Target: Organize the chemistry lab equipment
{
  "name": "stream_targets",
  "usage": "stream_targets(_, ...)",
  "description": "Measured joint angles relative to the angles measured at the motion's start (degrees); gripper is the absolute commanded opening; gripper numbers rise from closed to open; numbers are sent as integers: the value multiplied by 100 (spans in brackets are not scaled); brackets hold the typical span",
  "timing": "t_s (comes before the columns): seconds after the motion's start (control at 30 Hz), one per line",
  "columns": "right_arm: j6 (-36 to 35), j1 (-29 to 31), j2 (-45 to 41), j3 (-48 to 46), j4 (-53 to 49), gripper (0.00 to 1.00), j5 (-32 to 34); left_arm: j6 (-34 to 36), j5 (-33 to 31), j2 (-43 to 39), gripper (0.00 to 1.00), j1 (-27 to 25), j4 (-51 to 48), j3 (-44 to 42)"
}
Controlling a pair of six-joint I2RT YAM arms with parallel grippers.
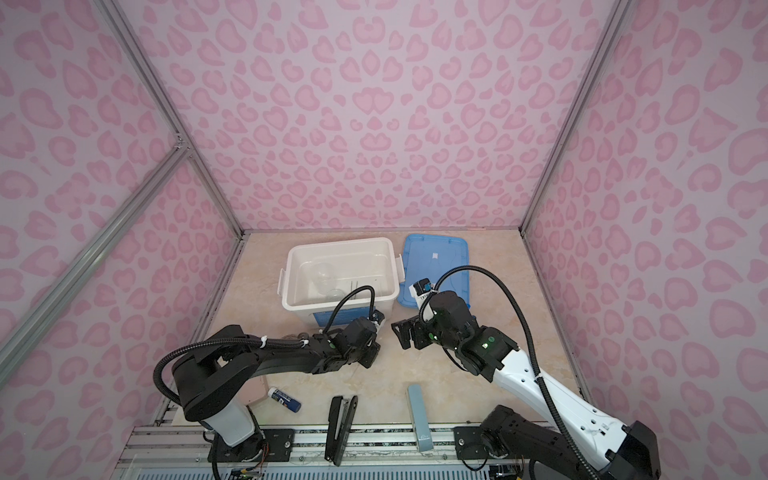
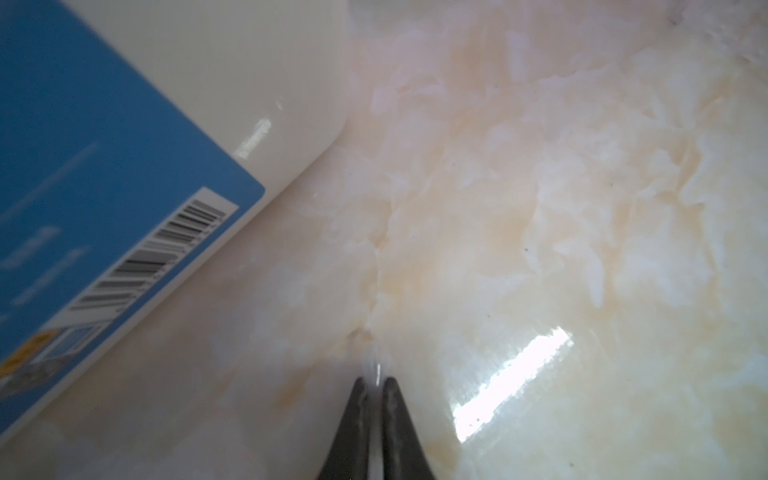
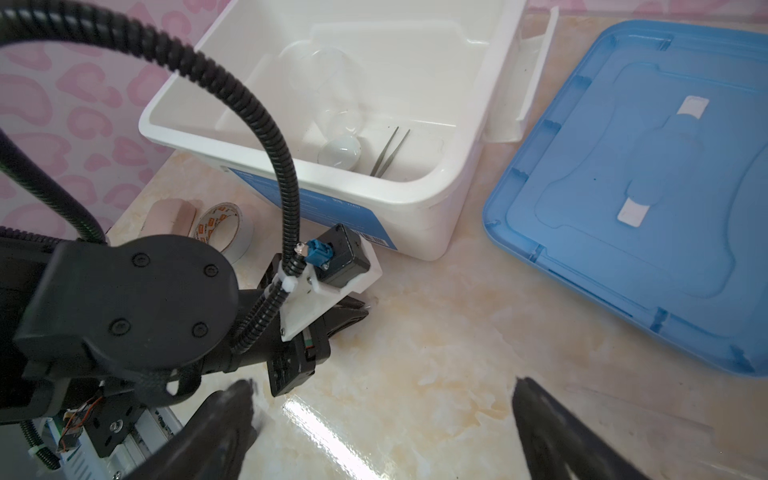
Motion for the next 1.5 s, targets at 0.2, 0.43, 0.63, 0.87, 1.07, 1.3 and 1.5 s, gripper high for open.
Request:
stream_targets(0.2,-37,0,-7,33,-2,98,46,-199,83,-227,5,-2,-131,-96)
stream_targets(0.43,-61,0,-125,153,-26,98,302,-407,232,-658,4,-15,-162,-105)
stream_targets(0.63,-44,-223,-422,509,-267,99,310,-675,291,-1587,3,-68,-551,26)
stream_targets(0.87,92,-944,-313,1069,-308,99,247,-1040,195,-2459,3,149,-1091,1067)
stream_targets(1.07,249,-1029,116,1314,-280,99,-7,-1526,358,-2350,3,708,-1405,2033)
stream_targets(1.3,245,-1032,911,1950,-149,98,-326,-2083,785,-1453,3,1370,-1314,2649)
stream_targets(1.5,214,-1040,1506,2406,-111,98,-535,-2546,1163,-533,3,1729,-885,3080)
